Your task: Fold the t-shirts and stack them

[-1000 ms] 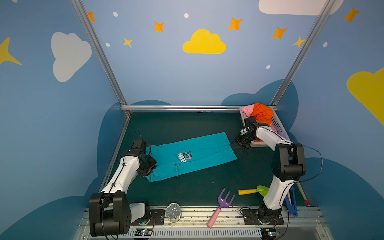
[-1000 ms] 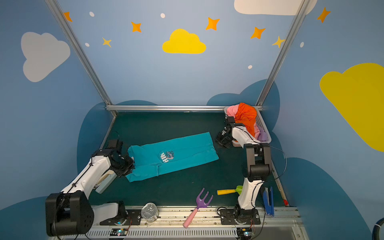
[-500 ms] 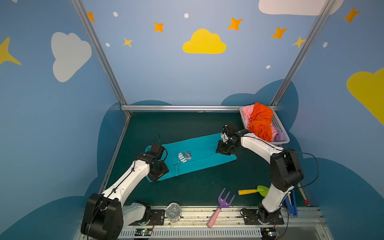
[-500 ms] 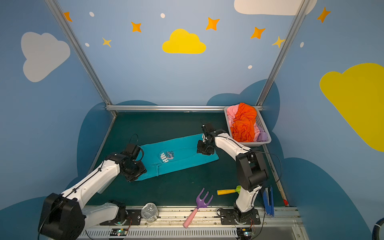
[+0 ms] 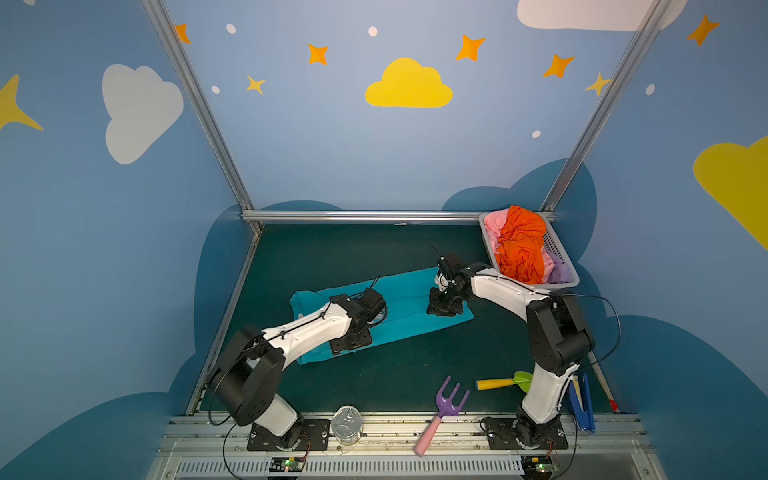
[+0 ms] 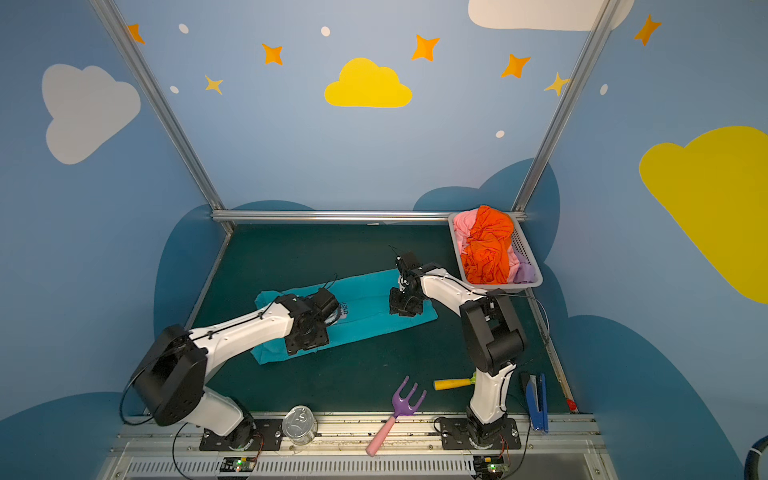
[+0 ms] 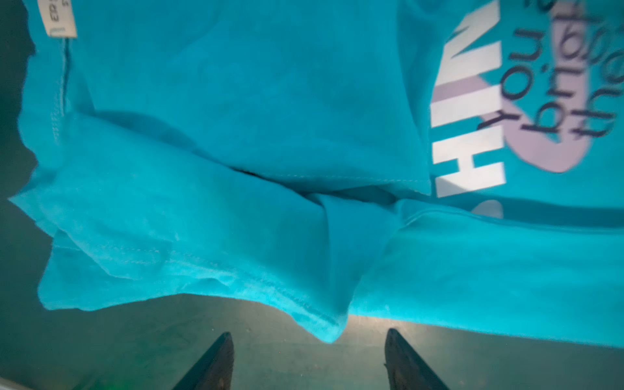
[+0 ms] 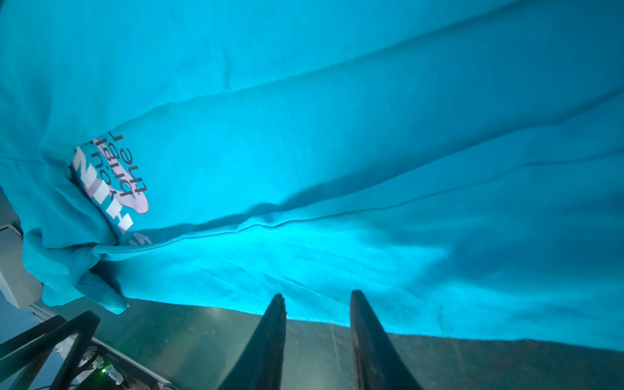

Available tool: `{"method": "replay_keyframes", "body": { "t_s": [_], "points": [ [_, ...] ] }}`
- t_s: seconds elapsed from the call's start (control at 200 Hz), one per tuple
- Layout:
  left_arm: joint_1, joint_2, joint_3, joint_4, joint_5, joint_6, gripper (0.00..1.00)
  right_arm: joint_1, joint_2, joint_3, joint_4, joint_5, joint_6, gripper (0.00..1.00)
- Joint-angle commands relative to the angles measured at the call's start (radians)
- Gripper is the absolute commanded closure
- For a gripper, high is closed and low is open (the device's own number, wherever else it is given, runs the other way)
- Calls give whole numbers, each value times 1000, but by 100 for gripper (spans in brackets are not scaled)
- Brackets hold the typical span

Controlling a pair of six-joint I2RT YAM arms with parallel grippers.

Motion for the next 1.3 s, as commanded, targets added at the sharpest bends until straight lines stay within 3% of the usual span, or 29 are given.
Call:
{"method": "replay_keyframes", "body": {
  "t_s": [0.0, 0.1, 0.255, 0.375, 0.626, 0.841, 0.971, 1.141, 1.297],
  "points": [
    [-22, 77, 55, -123, -133, -34, 31, -11, -28, -20, 1, 1, -17, 67],
    [-39, 143, 102, -154, -168, -37, 38, -19, -22, -29, 12, -14, -18, 67],
    [-41, 228, 179, -208, -225, -11, 79, -35, -9, -39, 16, -33, -25, 68],
    [-18, 257, 278, -302, -325, 52, 96, -50, -9, -47, 22, -40, -32, 69],
    [50, 306, 500, -389, -440, 230, 95, -63, 15, -40, 42, -66, -35, 69],
    [90, 432, 594, -367, -447, 325, 65, -70, 47, -23, 46, -79, -40, 69],
    [107, 471, 635, -371, -436, 331, 59, -72, 56, -15, 49, -89, -40, 69],
    [113, 384, 643, -402, -465, 305, 53, -49, 29, -14, 43, -85, -40, 68],
    [134, 194, 496, -383, -440, 249, 46, 10, -5, 18, 33, -63, -59, 67]
  ]
}}
